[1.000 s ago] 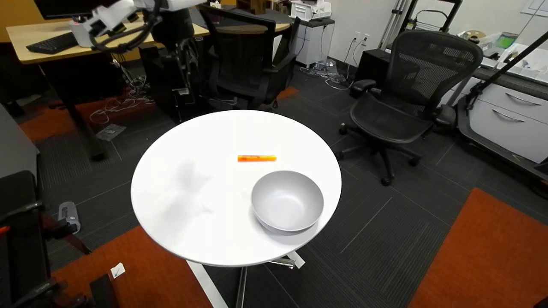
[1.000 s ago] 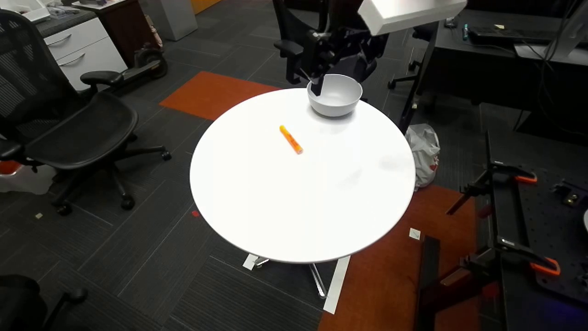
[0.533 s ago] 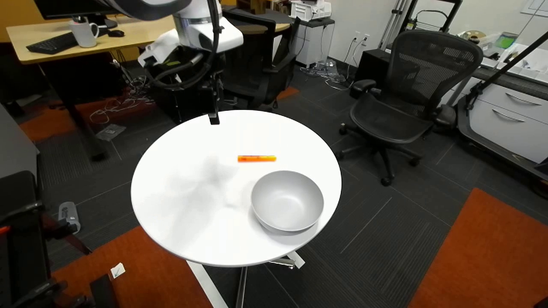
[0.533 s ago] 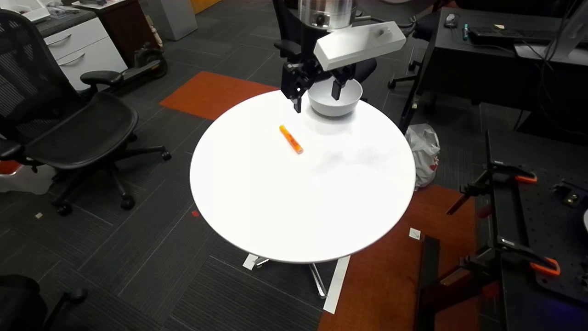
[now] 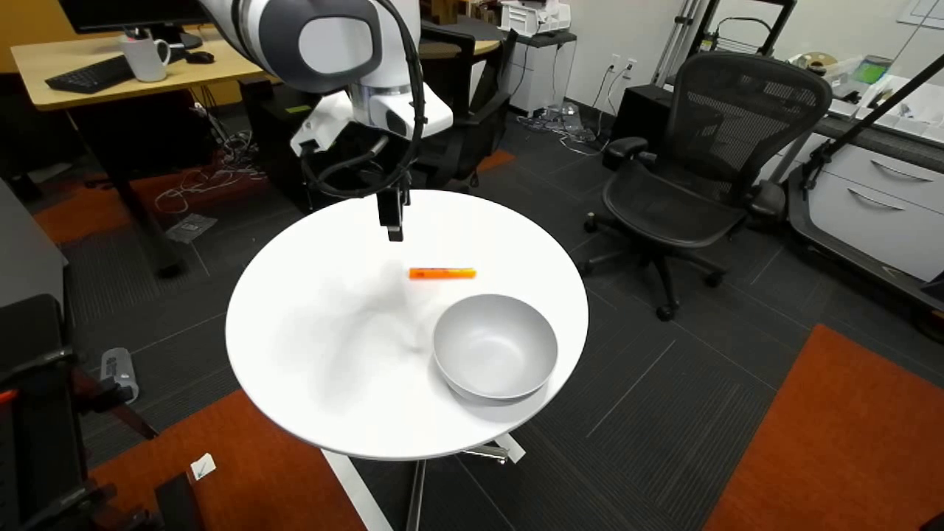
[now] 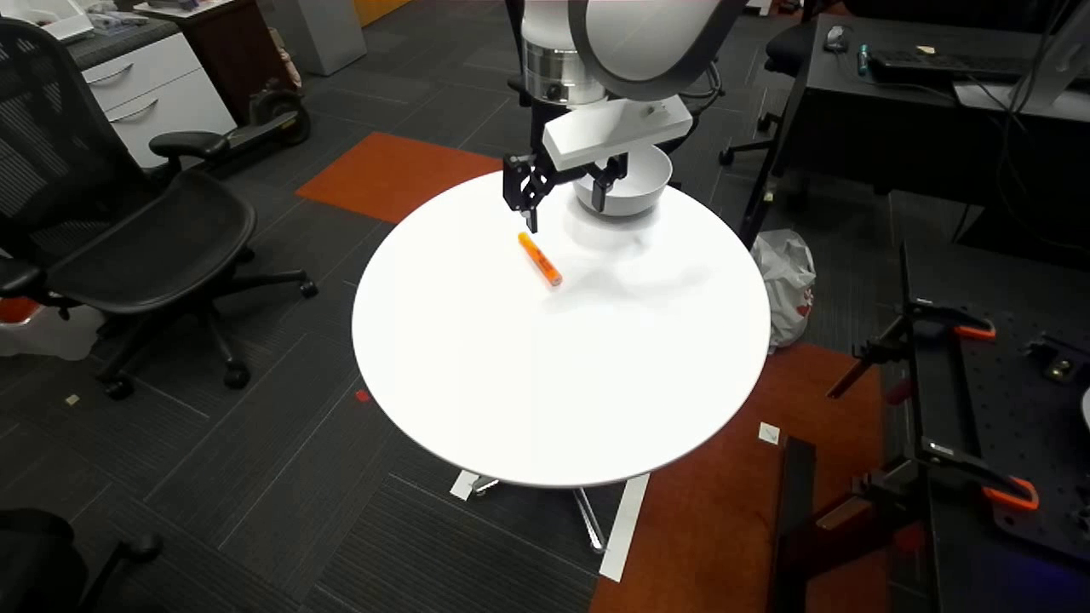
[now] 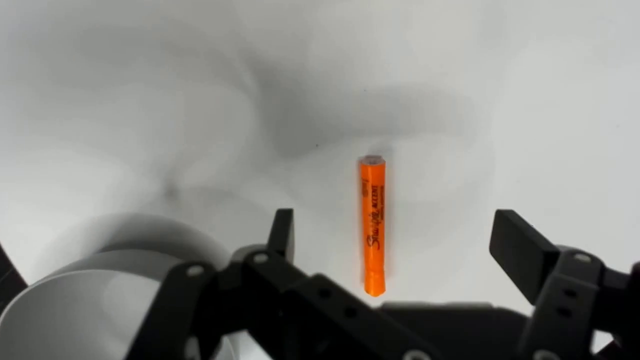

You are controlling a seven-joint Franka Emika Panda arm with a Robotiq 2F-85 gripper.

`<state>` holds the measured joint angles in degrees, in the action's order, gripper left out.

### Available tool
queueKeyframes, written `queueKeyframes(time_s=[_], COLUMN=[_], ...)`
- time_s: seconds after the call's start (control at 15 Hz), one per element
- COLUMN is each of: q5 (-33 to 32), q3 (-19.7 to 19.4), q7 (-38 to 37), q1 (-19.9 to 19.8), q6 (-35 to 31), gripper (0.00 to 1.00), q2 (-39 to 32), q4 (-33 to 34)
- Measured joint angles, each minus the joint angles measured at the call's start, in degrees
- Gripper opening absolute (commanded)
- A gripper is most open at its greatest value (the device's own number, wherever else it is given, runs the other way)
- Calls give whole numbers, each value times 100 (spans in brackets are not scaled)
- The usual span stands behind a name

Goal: Move the orange marker to the left

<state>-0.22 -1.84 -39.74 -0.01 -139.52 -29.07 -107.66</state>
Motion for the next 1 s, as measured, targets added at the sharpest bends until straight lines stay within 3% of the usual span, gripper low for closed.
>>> queueKeyframes(time_s=[0.6,1.0], q5=[98,472], q3=[-104,-155], q7=[0,399], q1=[67,-56], q6=[5,46], gripper=[100,100], q2=[-90,-747], q4=[66,669])
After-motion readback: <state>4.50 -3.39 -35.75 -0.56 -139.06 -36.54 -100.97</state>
